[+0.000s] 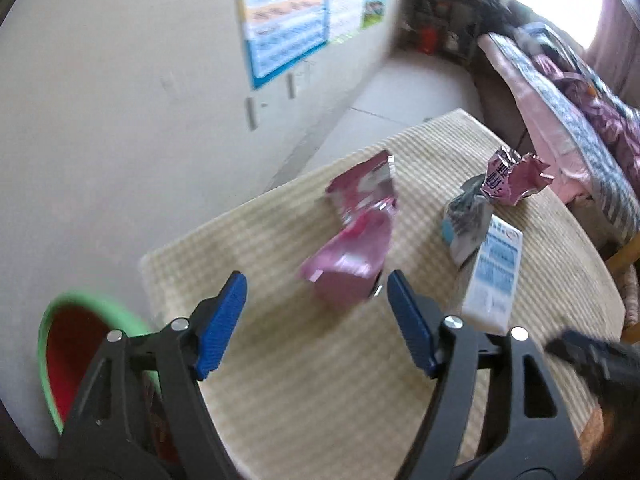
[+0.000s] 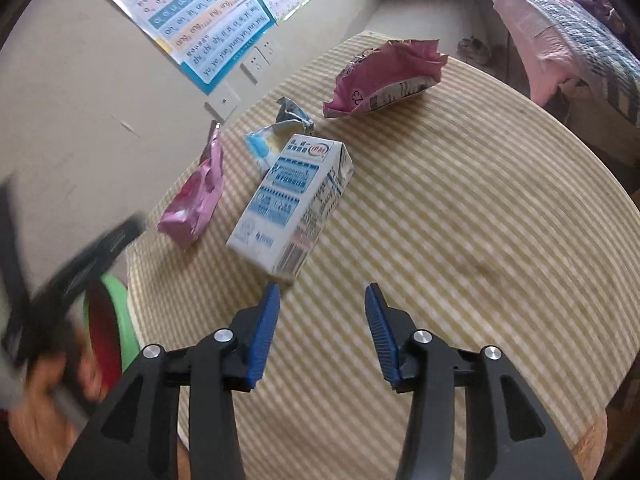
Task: Collect trash
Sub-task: 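Move the right gripper toward the white milk carton on the table, then grasp the pink-white foil wrapper with the left gripper while the right closes on the milk carton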
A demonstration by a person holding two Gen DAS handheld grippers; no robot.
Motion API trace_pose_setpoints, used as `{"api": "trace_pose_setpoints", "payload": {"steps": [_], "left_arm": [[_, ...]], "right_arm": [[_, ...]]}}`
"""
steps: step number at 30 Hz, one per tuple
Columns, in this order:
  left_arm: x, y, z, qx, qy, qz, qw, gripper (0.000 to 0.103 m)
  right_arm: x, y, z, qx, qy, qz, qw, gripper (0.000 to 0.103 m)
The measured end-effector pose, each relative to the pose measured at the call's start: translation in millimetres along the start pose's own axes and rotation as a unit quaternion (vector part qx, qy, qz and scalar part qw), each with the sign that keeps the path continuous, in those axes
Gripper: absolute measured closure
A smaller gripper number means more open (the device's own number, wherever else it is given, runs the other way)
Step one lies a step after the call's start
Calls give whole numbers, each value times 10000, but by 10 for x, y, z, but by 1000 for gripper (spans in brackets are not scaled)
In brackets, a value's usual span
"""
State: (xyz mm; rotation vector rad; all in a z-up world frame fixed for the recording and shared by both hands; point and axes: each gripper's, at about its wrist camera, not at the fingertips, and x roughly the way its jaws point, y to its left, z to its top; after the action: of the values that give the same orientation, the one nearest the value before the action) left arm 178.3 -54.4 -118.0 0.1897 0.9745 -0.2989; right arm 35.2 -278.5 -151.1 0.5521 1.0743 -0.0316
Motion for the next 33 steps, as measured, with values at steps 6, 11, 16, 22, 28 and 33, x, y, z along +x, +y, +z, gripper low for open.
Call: {"api": "trace_pose_setpoints", "payload": {"steps": [6, 11, 16, 22, 28, 33], "left_arm": [[540, -193, 184, 231, 550, 143, 9981, 34], [556, -82, 95, -262, 793, -191, 9963, 65], [170, 97, -225, -477, 620, -299, 9965, 77], [-387, 212, -720, -288, 225, -49, 9993, 77], [-575, 222, -974, -448, 538, -386, 9968, 77], [-603, 89, -1059, -240, 614, -522, 9965, 76]], "right_arm": [[-172, -14, -93, -160, -199, 19, 9997, 56], [-203, -41, -19, -98, -266, 105, 9995, 49], [-14, 19, 159, -116, -203, -104, 9997, 34], [380, 183, 391, -69, -45, -421, 9991, 30], [738, 445, 513, -327, 169, -819, 9960, 25], [966, 376, 527, -351, 449, -1039, 9930, 26]]}}
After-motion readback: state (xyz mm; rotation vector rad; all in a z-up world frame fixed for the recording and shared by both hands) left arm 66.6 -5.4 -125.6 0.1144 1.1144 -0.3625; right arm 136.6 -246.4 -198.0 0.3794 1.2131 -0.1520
